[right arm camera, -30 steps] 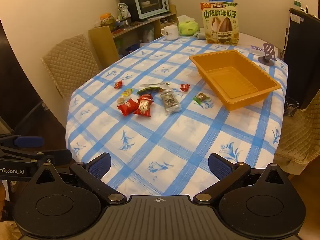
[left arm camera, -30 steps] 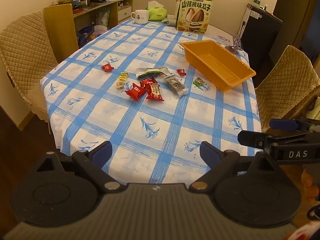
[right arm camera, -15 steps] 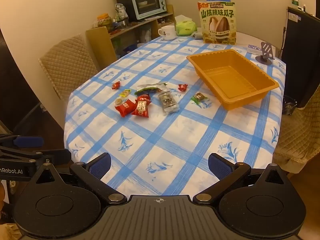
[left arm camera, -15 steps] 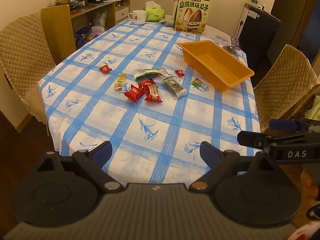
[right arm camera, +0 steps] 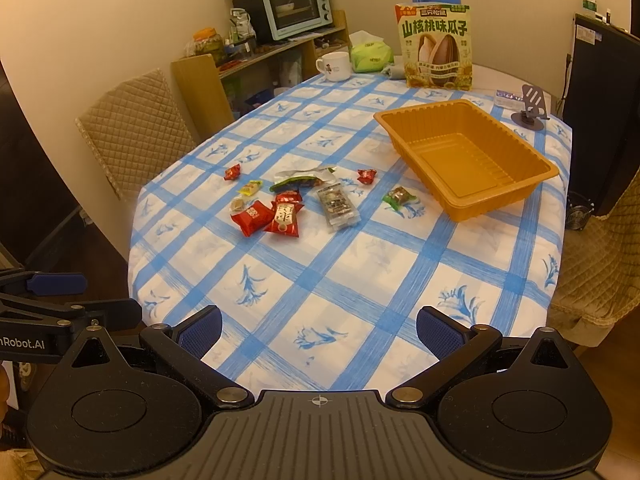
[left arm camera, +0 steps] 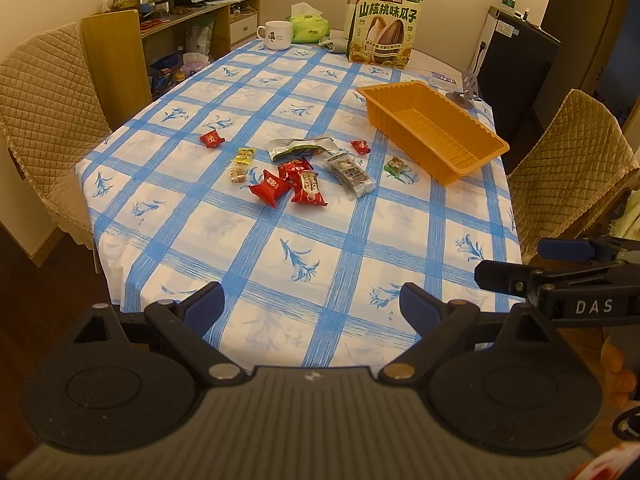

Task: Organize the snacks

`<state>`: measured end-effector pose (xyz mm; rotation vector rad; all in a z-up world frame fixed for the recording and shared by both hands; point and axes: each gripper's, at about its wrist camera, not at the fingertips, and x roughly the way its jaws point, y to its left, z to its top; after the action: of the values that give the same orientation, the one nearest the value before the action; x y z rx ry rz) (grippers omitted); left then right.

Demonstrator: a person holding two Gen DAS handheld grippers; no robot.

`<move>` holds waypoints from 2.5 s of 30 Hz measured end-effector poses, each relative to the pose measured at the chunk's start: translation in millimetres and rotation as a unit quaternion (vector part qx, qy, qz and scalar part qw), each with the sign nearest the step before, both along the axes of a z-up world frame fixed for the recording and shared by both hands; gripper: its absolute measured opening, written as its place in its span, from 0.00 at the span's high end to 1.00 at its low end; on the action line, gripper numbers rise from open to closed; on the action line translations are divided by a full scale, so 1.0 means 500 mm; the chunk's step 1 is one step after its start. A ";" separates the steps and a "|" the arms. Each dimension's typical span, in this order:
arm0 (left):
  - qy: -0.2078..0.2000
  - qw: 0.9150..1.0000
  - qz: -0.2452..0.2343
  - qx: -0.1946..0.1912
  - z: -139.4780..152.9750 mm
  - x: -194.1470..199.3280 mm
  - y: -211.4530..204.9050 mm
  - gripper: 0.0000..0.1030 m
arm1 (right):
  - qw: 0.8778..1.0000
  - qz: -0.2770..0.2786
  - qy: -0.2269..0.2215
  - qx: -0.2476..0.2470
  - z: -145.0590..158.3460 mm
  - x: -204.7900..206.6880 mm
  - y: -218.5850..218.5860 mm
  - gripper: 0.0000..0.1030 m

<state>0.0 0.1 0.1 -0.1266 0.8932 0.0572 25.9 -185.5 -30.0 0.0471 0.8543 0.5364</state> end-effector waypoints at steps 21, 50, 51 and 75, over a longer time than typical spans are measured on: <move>-0.001 1.000 0.000 0.000 0.000 0.001 0.000 0.09 | 1.000 0.000 0.000 0.000 0.001 0.006 0.004 0.00; -0.001 1.000 -0.001 0.000 0.000 0.000 0.000 0.09 | 1.000 -0.001 0.000 0.001 -0.004 0.020 0.013 0.00; -0.001 1.000 0.000 0.001 0.000 0.000 0.000 0.09 | 1.000 -0.001 0.000 0.001 -0.006 0.019 0.015 0.00; 0.006 1.000 -0.006 0.007 -0.032 0.052 0.056 0.09 | 0.999 -0.033 0.010 0.014 -0.036 0.046 0.018 0.00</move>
<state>26.3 28.1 -15.9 -0.1084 0.9062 0.0533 49.1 -176.4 -47.8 0.1061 0.8609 0.4864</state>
